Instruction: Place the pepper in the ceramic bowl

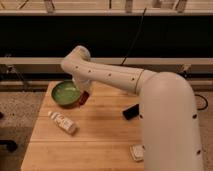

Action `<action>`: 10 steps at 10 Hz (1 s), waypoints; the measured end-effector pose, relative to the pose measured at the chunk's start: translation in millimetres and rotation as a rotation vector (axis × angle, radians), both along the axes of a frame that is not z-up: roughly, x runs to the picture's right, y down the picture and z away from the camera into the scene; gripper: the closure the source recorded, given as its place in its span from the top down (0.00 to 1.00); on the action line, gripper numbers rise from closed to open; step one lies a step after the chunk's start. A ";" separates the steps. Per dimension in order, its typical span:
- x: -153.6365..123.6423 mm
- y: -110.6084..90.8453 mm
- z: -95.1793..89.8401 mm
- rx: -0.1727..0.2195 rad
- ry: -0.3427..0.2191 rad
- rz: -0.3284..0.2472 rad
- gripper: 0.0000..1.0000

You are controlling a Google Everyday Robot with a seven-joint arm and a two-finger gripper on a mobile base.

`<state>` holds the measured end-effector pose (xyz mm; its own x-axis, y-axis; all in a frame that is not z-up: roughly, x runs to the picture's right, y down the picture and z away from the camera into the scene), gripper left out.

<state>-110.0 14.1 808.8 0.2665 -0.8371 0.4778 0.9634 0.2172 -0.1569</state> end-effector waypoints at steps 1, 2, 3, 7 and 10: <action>-4.5 -4.0 1.4 0.005 -0.007 -0.009 0.00; -5.7 -6.7 2.6 0.010 -0.010 -0.016 0.00; -7.4 -10.2 5.6 0.014 -0.011 -0.024 0.00; -26.7 -23.6 16.9 0.037 -0.041 -0.052 0.00; -45.9 -39.9 28.1 0.059 -0.066 -0.074 0.00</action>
